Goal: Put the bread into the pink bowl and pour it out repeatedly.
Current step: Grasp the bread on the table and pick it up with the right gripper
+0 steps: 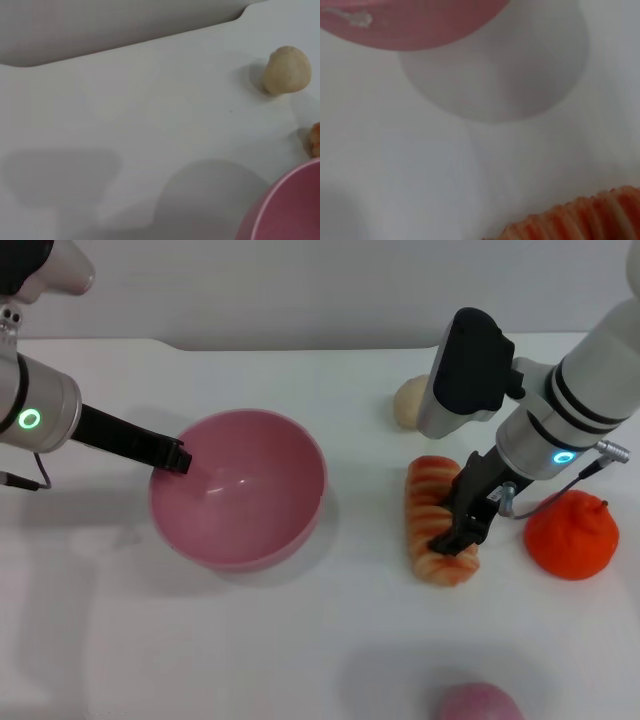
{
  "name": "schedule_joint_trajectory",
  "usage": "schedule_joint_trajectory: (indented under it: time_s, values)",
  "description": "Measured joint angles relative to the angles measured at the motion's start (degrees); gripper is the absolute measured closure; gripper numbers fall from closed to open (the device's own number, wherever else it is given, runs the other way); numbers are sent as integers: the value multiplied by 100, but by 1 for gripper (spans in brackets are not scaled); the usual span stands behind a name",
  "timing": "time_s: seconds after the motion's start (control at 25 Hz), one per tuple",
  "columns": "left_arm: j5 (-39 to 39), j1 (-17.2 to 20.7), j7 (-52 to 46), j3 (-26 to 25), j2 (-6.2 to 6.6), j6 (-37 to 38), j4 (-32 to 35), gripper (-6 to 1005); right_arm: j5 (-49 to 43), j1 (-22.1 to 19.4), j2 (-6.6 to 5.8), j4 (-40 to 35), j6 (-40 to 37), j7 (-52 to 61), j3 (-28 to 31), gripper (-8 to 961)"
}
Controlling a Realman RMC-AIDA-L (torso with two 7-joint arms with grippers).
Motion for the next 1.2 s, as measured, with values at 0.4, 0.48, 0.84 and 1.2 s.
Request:
schedule_joint_trajectory:
  time_s: [0.4,0.48,0.84,1.2]
  values:
    - [-59,16,0,4,0,0,6,953,-1,-11,1,-45,6,-3,-19,448]
    - [-59,16,0,4,0,0,6,953,-1,-11,1,-50,-1,-4,-25,467]
    - [-59,16,0,4,0,0,14,953,1,-11,-5,-52,6,4,-142,551]
    - [-57,16,-9,52,0,1,9,954,3,-11,-9,-52,9,4,-151,625]
